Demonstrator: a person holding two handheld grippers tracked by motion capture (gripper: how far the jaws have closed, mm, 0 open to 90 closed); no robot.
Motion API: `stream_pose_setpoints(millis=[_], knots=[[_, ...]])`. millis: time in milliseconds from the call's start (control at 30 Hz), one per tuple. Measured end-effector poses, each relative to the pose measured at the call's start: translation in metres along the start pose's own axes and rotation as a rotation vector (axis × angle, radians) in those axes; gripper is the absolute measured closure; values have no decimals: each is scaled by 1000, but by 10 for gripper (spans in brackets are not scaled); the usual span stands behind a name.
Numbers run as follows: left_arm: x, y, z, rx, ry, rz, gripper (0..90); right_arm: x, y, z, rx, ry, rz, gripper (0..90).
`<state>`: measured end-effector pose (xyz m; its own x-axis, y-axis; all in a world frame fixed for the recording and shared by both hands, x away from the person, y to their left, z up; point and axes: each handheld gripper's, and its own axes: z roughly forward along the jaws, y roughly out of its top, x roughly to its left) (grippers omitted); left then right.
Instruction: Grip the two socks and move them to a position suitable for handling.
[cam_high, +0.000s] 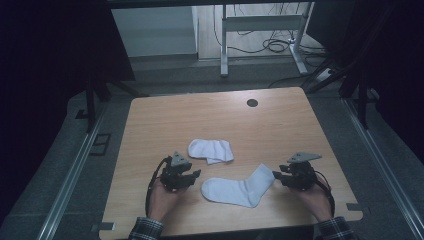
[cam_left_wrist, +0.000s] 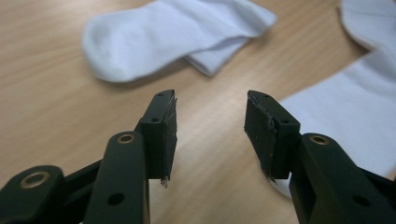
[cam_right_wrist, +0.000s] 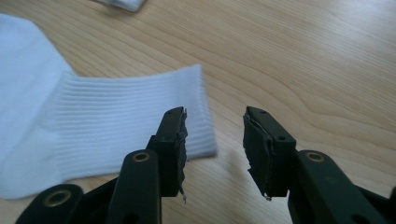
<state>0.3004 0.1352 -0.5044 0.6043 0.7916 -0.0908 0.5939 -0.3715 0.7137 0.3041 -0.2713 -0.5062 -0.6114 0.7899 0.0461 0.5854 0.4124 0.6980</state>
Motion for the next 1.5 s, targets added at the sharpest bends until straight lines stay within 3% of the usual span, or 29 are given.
stream_pose_setpoints(millis=[167, 400, 567, 667, 800, 833, 933, 967, 1000, 1033, 1133, 1267, 1500], knots=[[13, 11, 6, 1, 46, -5, 540, -11, -6, 0, 3, -21, 14, 543], [35, 31, 18, 18, 124, -31, 617, -23, -15, 3, 21, -57, 1, 517], [46, 40, 30, 18, 140, -66, 626, -29, -20, 5, 23, -54, 12, 493], [49, 41, 39, 21, 151, -88, 623, -30, -21, 6, 31, -58, 2, 484], [50, 39, 54, 56, 183, -76, 605, -32, -23, 8, 33, -48, -3, 441], [51, 36, 60, 75, 203, -82, 606, -31, -24, 8, 32, -47, -7, 428], [53, 33, 65, 91, 211, -98, 614, -30, -24, 9, 32, -43, -12, 407], [55, 31, 66, 74, 186, -124, 628, -30, -24, 9, 28, -40, -11, 402], [56, 30, 66, 69, 173, -138, 731, -30, -25, 9, 24, -38, -8, 397], [56, 30, 66, 65, 152, -152, 731, -30, -25, 9, 24, -38, -8, 397], [52, 33, 64, 71, 133, -133, 856, -31, -25, 9, 15, -30, 5, 389], [43, 47, 57, 15, 78, -127, 860, -31, -25, 9, 12, -29, 8, 385], [16, 85, 48, -50, 16, -70, 859, -31, -26, 9, 8, -27, 10, 375]])
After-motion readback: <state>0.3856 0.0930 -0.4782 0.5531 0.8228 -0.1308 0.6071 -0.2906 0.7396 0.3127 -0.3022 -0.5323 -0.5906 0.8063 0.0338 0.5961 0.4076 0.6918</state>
